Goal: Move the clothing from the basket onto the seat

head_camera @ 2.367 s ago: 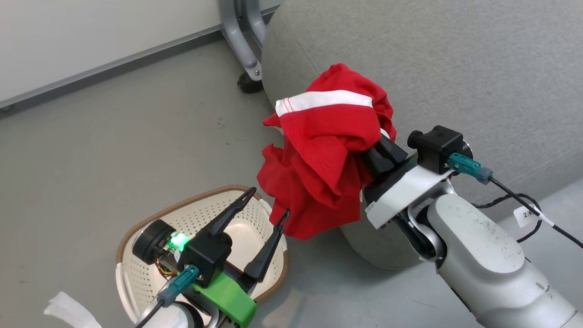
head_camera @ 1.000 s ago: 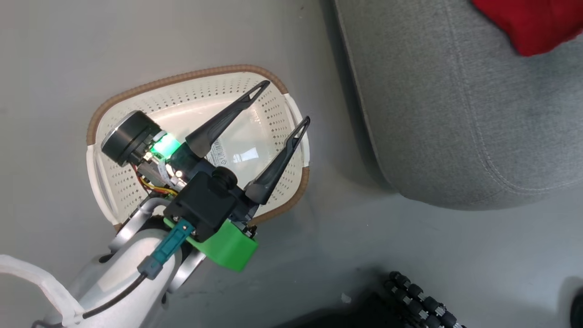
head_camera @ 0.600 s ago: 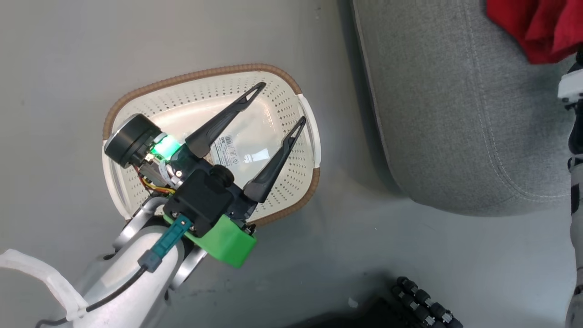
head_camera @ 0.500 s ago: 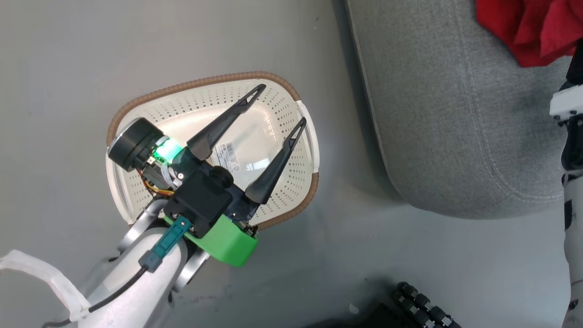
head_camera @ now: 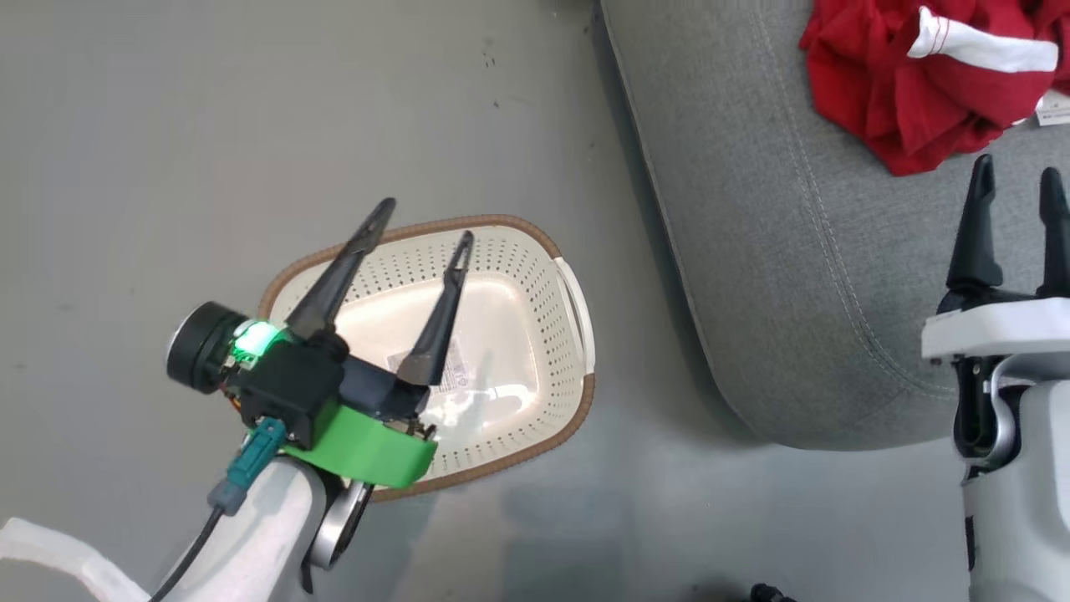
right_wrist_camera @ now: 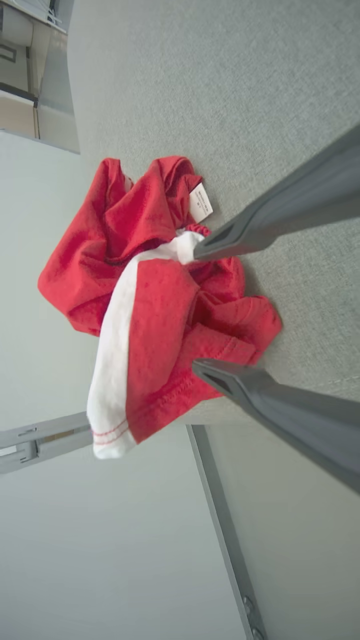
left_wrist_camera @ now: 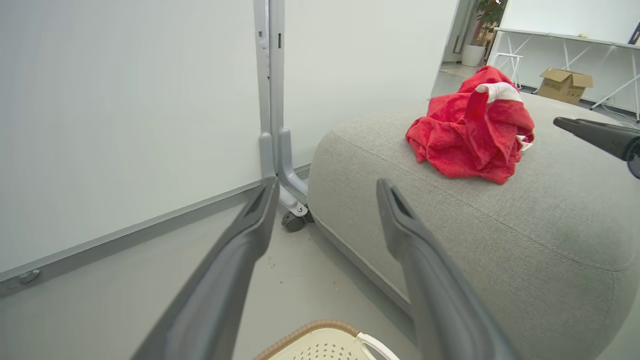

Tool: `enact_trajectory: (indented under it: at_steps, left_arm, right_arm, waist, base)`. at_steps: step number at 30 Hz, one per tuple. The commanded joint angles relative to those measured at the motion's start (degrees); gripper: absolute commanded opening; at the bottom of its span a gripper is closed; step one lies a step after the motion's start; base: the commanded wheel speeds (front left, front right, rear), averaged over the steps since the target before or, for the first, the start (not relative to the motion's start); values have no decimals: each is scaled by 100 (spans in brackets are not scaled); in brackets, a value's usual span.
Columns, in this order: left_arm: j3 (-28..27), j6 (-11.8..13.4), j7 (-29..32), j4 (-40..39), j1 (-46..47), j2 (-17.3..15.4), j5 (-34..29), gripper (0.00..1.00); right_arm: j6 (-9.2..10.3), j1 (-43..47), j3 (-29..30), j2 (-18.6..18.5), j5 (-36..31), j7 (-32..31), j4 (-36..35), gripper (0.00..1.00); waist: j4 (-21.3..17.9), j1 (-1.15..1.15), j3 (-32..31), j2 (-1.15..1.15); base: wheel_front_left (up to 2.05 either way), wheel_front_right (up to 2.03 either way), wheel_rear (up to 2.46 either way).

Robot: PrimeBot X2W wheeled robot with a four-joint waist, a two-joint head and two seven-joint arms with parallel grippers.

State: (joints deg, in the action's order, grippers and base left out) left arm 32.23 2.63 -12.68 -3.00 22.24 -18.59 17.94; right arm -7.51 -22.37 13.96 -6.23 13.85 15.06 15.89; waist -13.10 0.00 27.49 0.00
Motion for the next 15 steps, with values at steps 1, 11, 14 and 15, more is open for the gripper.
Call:
enact_trajectory:
  at_steps: [1, 11, 14, 15]
  left_arm:
    - [-108, 113, -63, 35, -113, 30, 53, 100]
    - [-986, 617, -249, 248, -507, 39, 278, 100]
    - [-1261, 669, -248, 289, -595, 78, 306, 100]
    - [-1356, 663, -249, 305, -636, 98, 302, 100]
  right_arm:
    - [4, 184, -74, 31, -91, 17, -166, 100]
    - [4, 852, -974, 287, -344, 17, -1170, 100]
    - [4, 948, -1154, 297, -394, 17, -1331, 100]
    - [4, 991, -1216, 305, -402, 17, -1364, 100]
  waist:
    - [225, 0, -408, 0]
    - [654, 0, -846, 0]
    - [824, 0, -949, 0]
    - [885, 0, -995, 0]
  base:
    - [0, 0, 0]
    - [0, 0, 0]
    - [0, 0, 0]
    - [0, 0, 0]
